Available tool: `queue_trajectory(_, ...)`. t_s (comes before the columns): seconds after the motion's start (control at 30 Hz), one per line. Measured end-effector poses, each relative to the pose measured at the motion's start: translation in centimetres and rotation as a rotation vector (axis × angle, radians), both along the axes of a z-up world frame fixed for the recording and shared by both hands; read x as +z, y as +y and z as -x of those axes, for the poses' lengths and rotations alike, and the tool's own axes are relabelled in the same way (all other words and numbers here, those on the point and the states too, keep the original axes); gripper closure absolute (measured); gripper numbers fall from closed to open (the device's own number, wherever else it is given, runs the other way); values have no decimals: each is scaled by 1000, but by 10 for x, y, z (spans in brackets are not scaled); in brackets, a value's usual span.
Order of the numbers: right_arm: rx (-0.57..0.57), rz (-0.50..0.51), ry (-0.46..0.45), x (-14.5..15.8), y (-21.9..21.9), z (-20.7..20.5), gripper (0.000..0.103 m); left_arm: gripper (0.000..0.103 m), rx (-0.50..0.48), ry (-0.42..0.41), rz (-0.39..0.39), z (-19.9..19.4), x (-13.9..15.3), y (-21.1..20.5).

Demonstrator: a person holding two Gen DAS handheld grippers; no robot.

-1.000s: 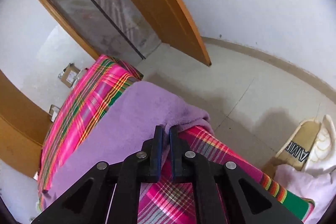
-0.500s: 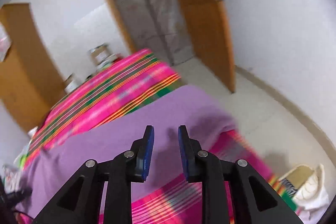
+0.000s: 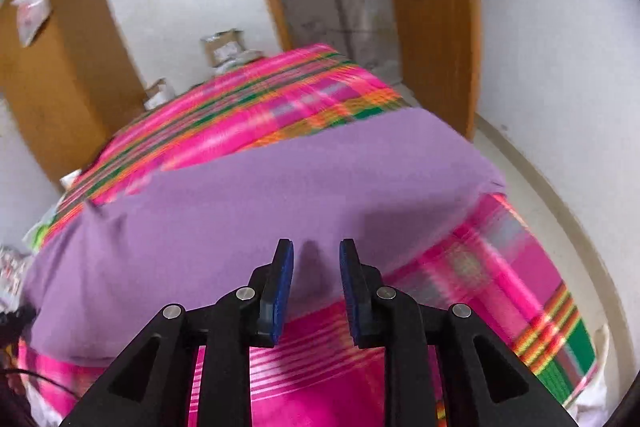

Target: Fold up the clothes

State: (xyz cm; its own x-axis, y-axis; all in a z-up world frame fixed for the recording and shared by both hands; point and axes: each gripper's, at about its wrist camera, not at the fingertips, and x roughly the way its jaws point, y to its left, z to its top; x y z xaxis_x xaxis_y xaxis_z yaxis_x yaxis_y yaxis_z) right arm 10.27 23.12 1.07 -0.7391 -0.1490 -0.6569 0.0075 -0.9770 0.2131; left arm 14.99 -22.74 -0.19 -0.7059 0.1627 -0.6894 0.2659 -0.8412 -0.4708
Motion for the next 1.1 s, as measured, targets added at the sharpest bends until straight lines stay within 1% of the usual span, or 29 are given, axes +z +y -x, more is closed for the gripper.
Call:
queue_trajectory(0.13, 145, 15, 65, 18, -37, -4, 78, 86, 45, 3, 3, -13, 0, -18)
queue_trajectory(0.23, 226, 11, 99, 31, -64, -4, 78, 86, 74, 13, 10, -19, 2, -26)
queue_trajectory(0.3, 290, 22, 99, 33, -81, -4, 78, 86, 95, 22, 6, -24, 3, -33)
queue_trajectory(0.43, 427, -23, 109, 37, -127, -7, 78, 86, 130, 43, -16, -31, 6, -47)
queue_trajectory(0.57, 585, -51, 90, 32, -176, -6, 78, 86, 156, 26, 48, -32, 16, -58)
queue_trajectory(0.63, 659, -75, 81, 28, -200, -7, 78, 82, 157, 27, 66, -25, 23, -67)
queue_trajectory(0.7, 735, -86, 69, 23, -223, -7, 78, 71, 135, 19, 43, -13, 24, -77)
queue_trajectory(0.73, 765, -90, 64, 20, -233, -7, 78, 69, 124, 14, 30, -7, 24, -82)
queue_trajectory(0.8, 817, -93, 38, 12, -252, -4, 78, 69, 114, -23, 1, 11, 21, -93)
queue_trajectory(0.87, 851, -94, 15, 4, -267, -2, 78, 69, 84, -43, -42, 25, 17, -99)
queue_trajectory(0.93, 879, -82, -7, -1, -278, -1, 78, 69, 81, -56, -145, 39, 9, -110)
queue_trajectory(1.0, 896, -74, -15, -4, -286, 0, 78, 69, 95, -70, -205, 49, 4, -118)
queue_trajectory(1.1, 910, -64, -31, -7, -293, 0, 78, 69, 56, -60, -266, 61, -2, -122)
